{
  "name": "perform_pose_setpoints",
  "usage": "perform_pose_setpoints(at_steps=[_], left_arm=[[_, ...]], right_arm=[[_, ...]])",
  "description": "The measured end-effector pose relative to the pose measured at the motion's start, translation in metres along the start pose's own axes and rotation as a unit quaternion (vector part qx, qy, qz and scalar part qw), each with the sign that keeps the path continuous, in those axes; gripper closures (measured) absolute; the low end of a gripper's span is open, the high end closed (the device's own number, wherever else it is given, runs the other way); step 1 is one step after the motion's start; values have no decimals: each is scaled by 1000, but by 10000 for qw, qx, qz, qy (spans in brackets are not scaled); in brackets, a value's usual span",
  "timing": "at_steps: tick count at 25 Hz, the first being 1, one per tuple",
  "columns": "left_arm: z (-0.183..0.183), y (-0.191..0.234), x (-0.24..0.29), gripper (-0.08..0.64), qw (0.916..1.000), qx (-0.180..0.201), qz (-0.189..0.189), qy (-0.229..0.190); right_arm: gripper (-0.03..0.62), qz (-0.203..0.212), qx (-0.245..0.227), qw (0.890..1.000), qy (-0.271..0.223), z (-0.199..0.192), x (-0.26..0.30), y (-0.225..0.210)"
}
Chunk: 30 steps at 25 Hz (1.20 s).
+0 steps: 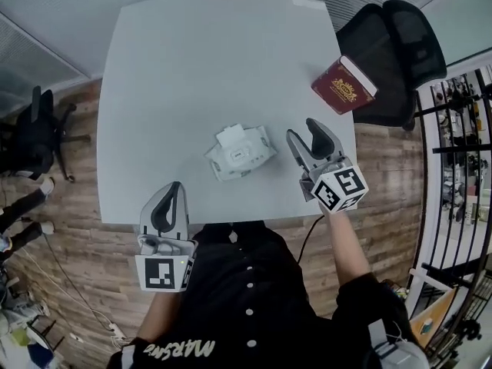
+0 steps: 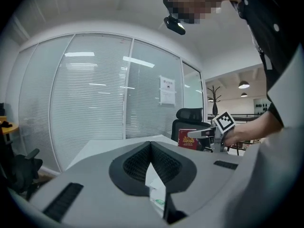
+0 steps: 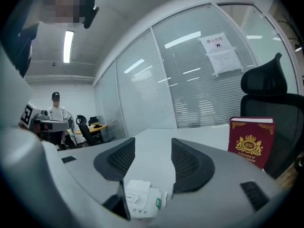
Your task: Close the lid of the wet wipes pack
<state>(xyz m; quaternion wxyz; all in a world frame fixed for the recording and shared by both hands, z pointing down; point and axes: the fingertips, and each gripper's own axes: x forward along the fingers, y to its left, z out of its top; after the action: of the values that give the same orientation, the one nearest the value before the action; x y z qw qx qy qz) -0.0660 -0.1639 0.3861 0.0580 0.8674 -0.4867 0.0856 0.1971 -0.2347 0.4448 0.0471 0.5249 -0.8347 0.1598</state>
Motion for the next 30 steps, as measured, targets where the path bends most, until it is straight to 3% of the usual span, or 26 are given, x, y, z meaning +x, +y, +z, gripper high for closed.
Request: perform_pose_setpoints(at_steps=[7, 14, 16, 25, 30], left_arm=[[-13, -11, -6, 554, 9992, -96, 279, 269], [-32, -15, -17, 554, 9940, -499, 688, 686], [-30, -12, -17, 554, 9941, -415, 771, 644], [-45, -4, -26, 554, 9901, -430, 1072, 795], [-54, -3, -26, 554, 9875, -522, 1181, 898]], right_arm=[[354, 799, 50, 9917, 1010, -53, 57, -3], [362, 1524, 152, 9692, 1927, -103, 102, 5], [371, 1677, 111, 9629, 2109, -114, 111, 8], [385, 2165, 142, 9263, 3080, -155, 140, 16], [385, 2282, 298, 8989, 3728, -180, 151, 16]])
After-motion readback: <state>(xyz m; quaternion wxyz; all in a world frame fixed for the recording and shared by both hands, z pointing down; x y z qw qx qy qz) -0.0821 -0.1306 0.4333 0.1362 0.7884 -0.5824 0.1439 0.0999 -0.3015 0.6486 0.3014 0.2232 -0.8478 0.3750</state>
